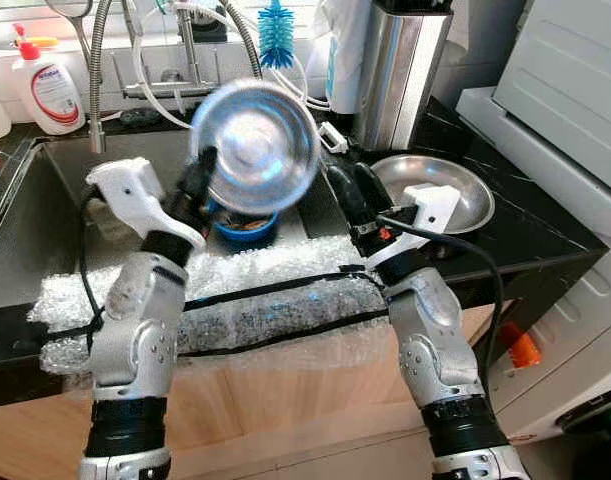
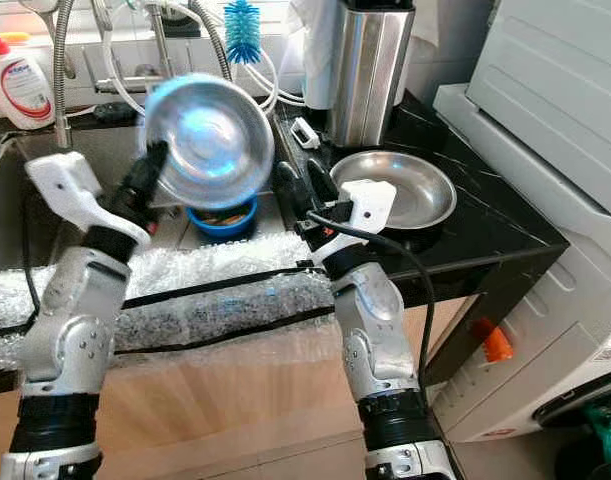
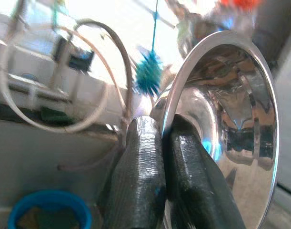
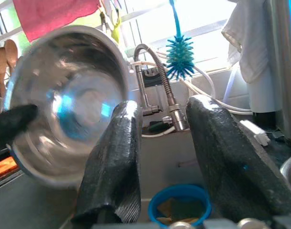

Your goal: Kitchen organization

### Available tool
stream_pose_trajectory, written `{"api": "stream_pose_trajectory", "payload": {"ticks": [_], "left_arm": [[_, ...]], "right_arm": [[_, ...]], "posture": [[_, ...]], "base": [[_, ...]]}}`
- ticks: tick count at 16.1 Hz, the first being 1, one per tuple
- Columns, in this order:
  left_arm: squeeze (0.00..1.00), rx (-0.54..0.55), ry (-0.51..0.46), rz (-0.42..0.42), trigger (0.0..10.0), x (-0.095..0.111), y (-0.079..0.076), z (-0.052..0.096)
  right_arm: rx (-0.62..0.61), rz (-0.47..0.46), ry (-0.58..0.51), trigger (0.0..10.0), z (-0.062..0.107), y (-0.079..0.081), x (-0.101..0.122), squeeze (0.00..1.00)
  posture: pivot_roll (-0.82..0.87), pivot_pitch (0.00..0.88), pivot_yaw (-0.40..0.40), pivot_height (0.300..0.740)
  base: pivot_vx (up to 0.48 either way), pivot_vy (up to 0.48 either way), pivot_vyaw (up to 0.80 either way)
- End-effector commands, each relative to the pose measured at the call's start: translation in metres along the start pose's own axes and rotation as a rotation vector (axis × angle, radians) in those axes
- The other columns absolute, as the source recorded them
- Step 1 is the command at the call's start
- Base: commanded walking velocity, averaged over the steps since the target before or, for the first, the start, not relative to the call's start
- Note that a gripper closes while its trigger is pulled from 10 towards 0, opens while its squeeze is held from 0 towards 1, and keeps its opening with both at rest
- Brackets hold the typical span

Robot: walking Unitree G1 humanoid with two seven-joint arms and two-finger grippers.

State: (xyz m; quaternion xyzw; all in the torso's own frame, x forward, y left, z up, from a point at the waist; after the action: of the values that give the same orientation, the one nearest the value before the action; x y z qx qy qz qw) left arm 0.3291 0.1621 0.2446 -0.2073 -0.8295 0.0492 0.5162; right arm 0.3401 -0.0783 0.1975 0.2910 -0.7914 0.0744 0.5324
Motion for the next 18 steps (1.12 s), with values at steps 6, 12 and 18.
{"api": "stream_pose_trajectory", "payload": {"ticks": [6, 12, 18], "left_arm": [[0.00, 0.199, -0.039, -0.325, 10.0, 0.013, 0.035, 0.001], [0.00, 0.258, 0.074, -0.529, 10.0, -0.014, 0.061, 0.016], [0.00, 0.285, 0.109, -0.540, 10.0, -0.032, 0.069, 0.020]], "right_arm": [[-0.071, 0.143, -0.033, 10.0, 0.008, -0.010, 0.015, 0.00], [-0.225, 0.239, 0.030, 10.0, 0.052, -0.031, 0.015, 0.00], [-0.284, 0.251, 0.060, 10.0, 0.064, -0.034, 0.012, 0.00]], "posture": [[0.05, 0.000, -0.022, 0.740], [0.03, 0.000, -0.019, 0.740], [0.03, 0.000, -0.013, 0.740]], "base": [[0.000, 0.000, 0.00], [0.000, 0.000, 0.00], [0.000, 0.000, 0.00]]}}
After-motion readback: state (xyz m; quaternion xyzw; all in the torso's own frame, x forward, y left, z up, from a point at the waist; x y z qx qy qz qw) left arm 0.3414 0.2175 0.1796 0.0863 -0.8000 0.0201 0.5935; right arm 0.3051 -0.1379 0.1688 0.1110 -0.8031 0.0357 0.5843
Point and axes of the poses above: a point about 5 cm out from each wrist's last joint towards the gripper, its own z axis pointing back from the gripper into the wrist, its own x axis along the axis of the wrist's last joint, y = z × x, the point moved 2 cm from there along -z, pointing out of the wrist towards the gripper, and after that the axes turned 1 degree about -z, right-handed, at the moved point
